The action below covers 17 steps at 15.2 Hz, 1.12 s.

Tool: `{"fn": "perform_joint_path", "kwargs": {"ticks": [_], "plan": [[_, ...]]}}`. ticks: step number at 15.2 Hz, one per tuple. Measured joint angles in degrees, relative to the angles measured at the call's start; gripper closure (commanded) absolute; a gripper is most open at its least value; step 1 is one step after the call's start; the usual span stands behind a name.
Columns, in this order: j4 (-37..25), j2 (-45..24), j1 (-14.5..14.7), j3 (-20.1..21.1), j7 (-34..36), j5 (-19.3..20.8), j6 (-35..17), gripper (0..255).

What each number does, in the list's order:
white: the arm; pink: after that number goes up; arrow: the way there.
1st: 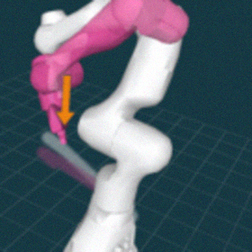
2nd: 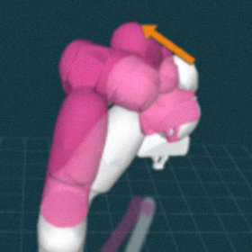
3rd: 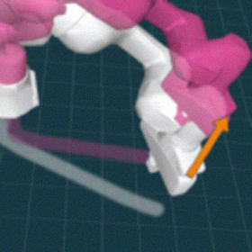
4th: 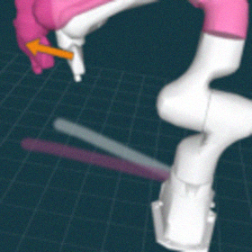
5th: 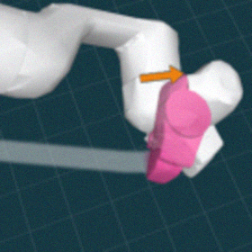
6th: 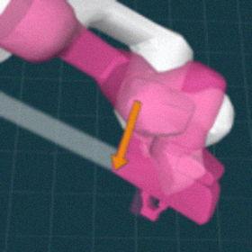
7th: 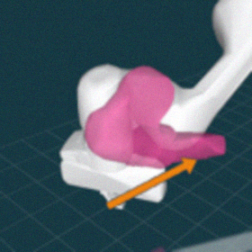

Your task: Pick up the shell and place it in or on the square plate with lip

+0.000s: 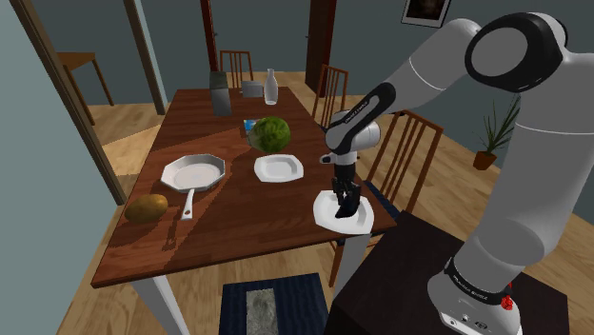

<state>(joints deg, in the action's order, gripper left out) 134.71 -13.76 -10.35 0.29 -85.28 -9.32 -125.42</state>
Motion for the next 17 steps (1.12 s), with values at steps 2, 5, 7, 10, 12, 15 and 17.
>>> {"fn": "perform_joint_path", "kwargs": {"ticks": [2, 5, 7, 10, 12, 15, 17], "plan": [[0.0, -0.2, 0.1, 0.0, 0.0, 0.0, -0.1, 255], [0.1, -0.3, 0.1, 0.1, 0.0, -0.1, -0.1, 255], [0.0, -0.3, 0.1, 0.1, 0.0, -0.1, -0.3, 0], [0.0, -0.3, 0.1, 0.1, 0.0, -0.1, -0.4, 0], [0.0, -0.3, 0.2, 0.1, 0.0, -0.2, -0.5, 0], [-2.3, 1.3, -0.2, -0.3, 0.2, 0.5, 3.3, 0], [-3.8, 2.7, -0.3, -0.4, 0.5, 0.8, 6.2, 0]]}}
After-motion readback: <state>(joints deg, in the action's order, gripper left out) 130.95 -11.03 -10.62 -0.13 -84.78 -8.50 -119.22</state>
